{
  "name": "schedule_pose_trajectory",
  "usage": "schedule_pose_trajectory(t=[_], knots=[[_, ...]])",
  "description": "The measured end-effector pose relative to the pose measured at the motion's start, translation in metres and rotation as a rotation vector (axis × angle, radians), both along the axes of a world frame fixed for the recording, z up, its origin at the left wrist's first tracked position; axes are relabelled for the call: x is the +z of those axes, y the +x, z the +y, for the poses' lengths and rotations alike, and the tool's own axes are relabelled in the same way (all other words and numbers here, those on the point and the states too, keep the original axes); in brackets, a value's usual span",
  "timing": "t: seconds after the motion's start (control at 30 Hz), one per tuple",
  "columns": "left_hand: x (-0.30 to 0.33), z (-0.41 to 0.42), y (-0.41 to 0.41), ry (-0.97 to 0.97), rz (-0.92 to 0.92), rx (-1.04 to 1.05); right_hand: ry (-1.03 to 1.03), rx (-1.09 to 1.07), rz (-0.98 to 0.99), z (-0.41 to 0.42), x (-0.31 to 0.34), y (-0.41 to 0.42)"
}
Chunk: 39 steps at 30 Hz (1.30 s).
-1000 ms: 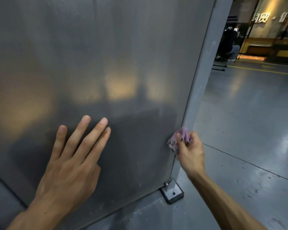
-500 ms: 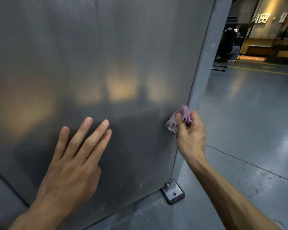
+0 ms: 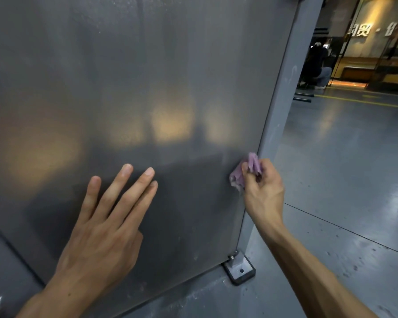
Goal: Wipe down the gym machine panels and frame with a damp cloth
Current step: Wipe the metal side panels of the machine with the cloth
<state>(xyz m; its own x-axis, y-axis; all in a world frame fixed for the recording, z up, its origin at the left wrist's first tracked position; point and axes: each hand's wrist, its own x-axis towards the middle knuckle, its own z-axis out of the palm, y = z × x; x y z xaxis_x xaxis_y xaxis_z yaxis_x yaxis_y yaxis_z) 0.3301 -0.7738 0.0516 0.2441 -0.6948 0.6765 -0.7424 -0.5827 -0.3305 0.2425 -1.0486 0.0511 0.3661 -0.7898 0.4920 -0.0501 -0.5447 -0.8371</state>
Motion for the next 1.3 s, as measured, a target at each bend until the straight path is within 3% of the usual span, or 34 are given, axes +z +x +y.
schedule_pose_trajectory(t=[0.13, 0.23, 0.33, 0.5, 0.67, 0.93, 1.3], knots=[[-0.002, 0.0, 0.001, 0.004, -0.015, -0.01, -0.203, 0.118, -0.104, 0.03, 0.053, 0.002], [-0.002, 0.001, 0.001, -0.002, -0.021, -0.016, -0.323, 0.154, -0.094, 0.048, 0.05, 0.01], [-0.001, 0.002, 0.002, -0.005, -0.022, -0.016, -0.417, 0.183, 0.003, 0.051, 0.014, 0.013], [-0.001, 0.002, 0.001, -0.004, -0.012, -0.013, -0.556, 0.178, 0.323, 0.035, -0.049, -0.006], [0.0, 0.003, -0.001, -0.004, -0.013, -0.021, -0.672, 0.124, 0.387, 0.012, -0.031, -0.016], [-0.001, 0.005, -0.001, 0.009, -0.047, -0.022, -0.612, 0.053, 0.177, -0.031, 0.01, -0.031], [-0.009, 0.001, -0.002, 0.013, -0.044, -0.014, -0.532, 0.067, 0.282, -0.04, -0.055, -0.034]])
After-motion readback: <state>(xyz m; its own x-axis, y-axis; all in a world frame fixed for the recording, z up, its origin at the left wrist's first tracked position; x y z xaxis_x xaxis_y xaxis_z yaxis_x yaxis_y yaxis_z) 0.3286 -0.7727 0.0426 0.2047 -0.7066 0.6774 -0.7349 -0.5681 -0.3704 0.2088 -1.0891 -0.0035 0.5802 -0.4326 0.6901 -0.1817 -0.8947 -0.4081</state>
